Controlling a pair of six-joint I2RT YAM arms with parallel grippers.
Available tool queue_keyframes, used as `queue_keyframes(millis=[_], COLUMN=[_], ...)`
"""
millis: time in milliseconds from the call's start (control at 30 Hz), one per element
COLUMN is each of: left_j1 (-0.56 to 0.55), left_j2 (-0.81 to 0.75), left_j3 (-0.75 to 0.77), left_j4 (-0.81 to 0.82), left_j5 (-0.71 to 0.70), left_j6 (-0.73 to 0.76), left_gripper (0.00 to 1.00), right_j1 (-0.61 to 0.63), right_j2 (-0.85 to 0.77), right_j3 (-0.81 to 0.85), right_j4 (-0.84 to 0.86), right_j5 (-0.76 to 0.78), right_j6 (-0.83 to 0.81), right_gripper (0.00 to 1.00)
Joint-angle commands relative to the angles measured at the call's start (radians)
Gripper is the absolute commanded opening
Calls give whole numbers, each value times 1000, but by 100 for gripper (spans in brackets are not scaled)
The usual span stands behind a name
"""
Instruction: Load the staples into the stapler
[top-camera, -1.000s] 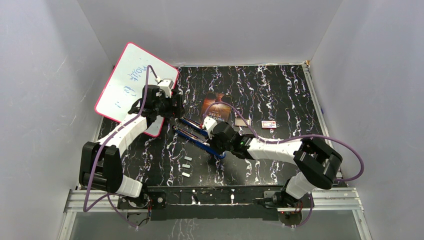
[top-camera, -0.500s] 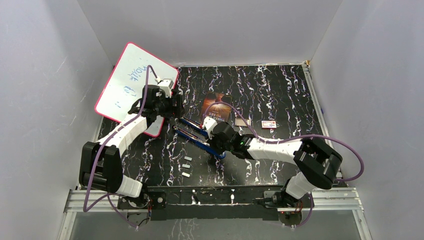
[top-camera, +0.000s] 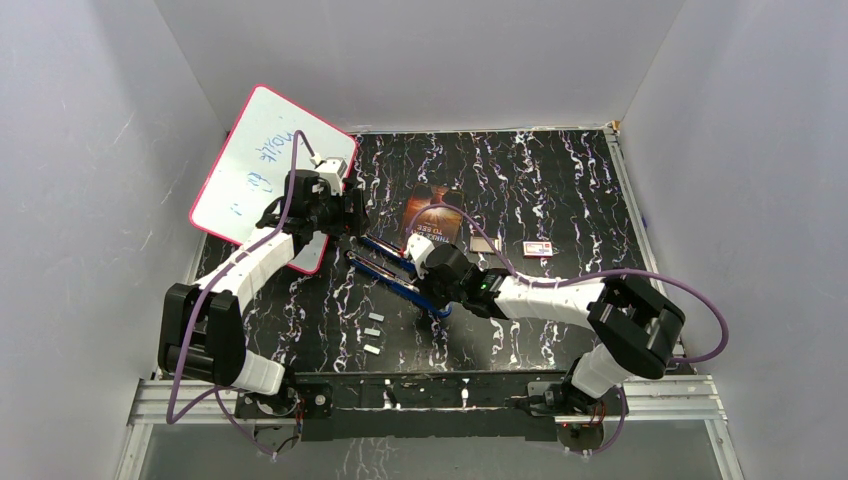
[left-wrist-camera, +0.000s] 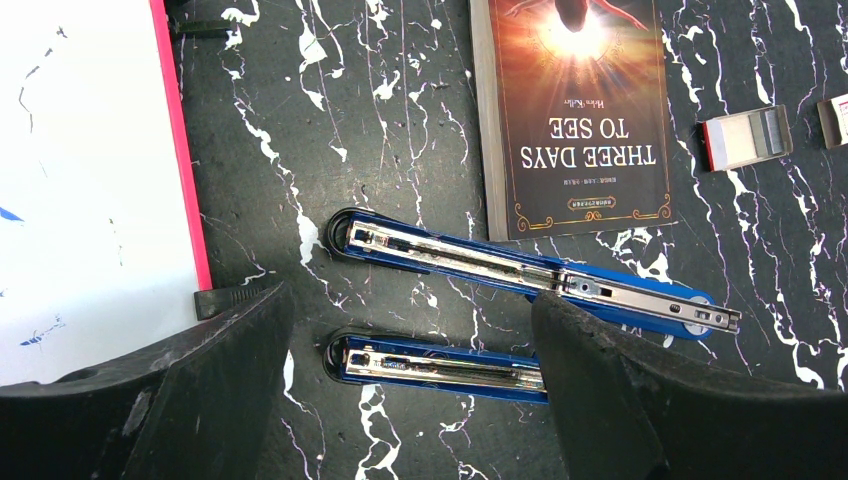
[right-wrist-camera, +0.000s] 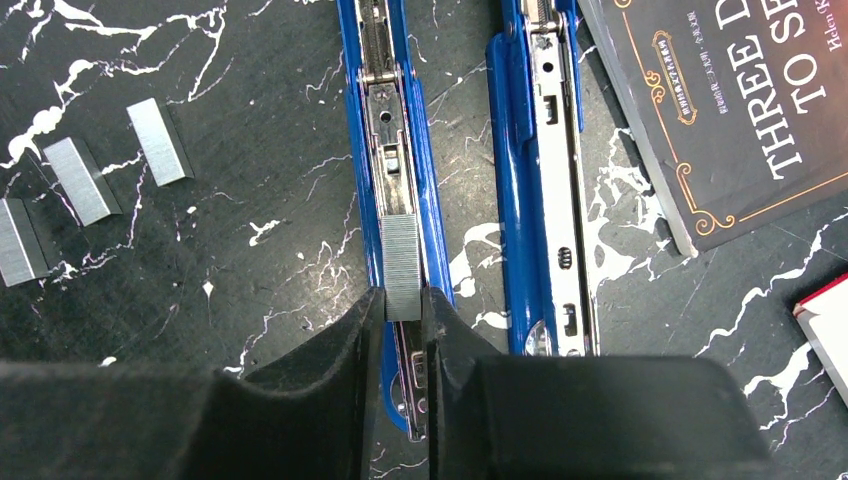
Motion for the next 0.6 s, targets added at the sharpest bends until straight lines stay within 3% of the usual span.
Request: queue_keyframes(millis=[0,567], left_j1=[2,3], left_j2=[-6,-8], left_j3=[21,21], left_j4=[3,2], left_j5=[16,16], left_j6=[5,5], left_gripper=[87,87], right_j1=[8,7], right_j2=[-41,-101], right_j3=[18,-6], right_j4=[-8,48], right_j5=[14,-2], right_j6=[-15,-28], right_gripper=[29,33])
